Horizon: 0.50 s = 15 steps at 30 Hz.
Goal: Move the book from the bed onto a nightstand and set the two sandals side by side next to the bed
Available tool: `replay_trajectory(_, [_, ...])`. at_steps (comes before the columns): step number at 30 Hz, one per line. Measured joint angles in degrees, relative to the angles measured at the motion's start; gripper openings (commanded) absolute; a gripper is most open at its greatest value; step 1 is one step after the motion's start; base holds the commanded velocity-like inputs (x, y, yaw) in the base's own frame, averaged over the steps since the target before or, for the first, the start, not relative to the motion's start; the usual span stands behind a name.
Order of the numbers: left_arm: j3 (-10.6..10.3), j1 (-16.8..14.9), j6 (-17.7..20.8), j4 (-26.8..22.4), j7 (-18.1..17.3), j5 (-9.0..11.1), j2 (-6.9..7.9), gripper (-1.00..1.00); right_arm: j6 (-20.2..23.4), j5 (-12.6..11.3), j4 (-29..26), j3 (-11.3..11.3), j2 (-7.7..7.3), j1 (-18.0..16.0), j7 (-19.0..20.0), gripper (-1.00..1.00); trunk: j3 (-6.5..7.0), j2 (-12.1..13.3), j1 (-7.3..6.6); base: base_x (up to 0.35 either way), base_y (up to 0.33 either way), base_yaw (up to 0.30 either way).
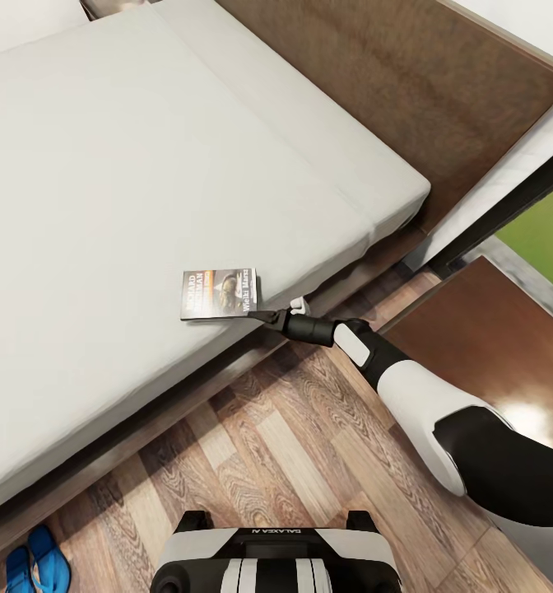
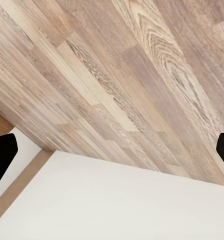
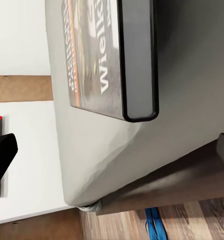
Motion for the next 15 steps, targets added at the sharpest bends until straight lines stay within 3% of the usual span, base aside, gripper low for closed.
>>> replay_trajectory(7, [0.01, 0.01, 0.00, 0.00, 0.00, 0.00, -0.01, 1.00, 0.00, -0.01, 0.00, 0.00, 0.00, 0.00, 0.00, 1.00, 0.71, 1.59, -0.87, 0.000, 0.000, 0.000])
replay_trajectory(15, [0.00, 0.01, -0.01, 0.00, 0.00, 0.00, -0.01, 1.00, 0.00, 0.00, 0.00, 0.00, 0.00, 0.00, 0.00, 1.00, 0.72, 1.60, -0.88, 0.000, 0.000, 0.000])
